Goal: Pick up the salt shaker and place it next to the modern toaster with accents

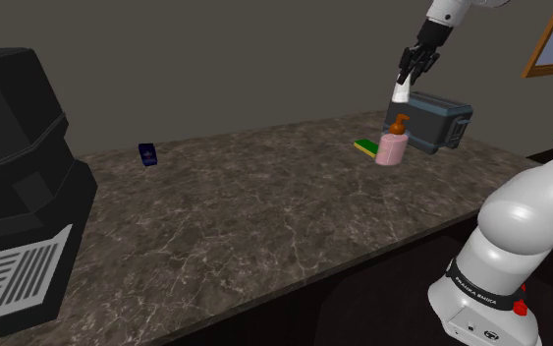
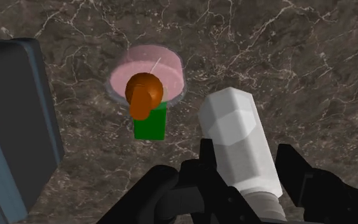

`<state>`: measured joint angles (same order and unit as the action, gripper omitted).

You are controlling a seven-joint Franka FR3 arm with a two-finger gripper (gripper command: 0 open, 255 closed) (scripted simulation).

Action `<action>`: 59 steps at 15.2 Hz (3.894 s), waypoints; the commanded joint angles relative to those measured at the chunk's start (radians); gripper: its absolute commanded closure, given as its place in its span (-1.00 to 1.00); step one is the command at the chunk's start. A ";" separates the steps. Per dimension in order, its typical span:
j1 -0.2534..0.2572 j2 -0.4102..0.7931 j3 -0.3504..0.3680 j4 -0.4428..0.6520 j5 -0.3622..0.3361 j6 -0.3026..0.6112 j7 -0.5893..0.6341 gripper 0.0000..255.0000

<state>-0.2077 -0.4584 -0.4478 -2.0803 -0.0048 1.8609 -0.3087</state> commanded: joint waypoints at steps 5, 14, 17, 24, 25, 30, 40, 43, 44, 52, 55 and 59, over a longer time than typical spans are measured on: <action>-0.022 0.061 -0.135 0.086 0.007 -0.038 -0.164 1.00; -0.032 0.247 -0.374 0.285 0.105 -0.109 -0.440 1.00; -0.035 0.240 -0.372 0.239 0.101 -0.068 -0.445 1.00; -0.040 0.233 -0.376 0.141 0.099 0.024 -0.460 1.00; -0.040 0.234 -0.377 0.128 0.100 0.037 -0.463 1.00; -0.041 0.240 -0.385 0.066 0.106 0.101 -0.480 1.00; -0.035 0.275 -0.409 -0.040 0.142 0.228 -0.529 1.00; -0.031 0.292 -0.419 -0.068 0.159 0.265 -0.549 1.00; -0.030 0.299 -0.422 -0.077 0.166 0.277 -0.556 1.00; -0.017 0.363 -0.448 -0.138 0.240 0.371 -0.628 1.00; -0.012 0.394 -0.457 -0.157 0.278 0.404 -0.662 1.00; -0.008 0.441 -0.464 -0.178 0.339 0.444 -0.715 1.00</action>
<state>-0.2170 -0.0339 -0.9102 -2.2582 0.3138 2.2966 -1.0078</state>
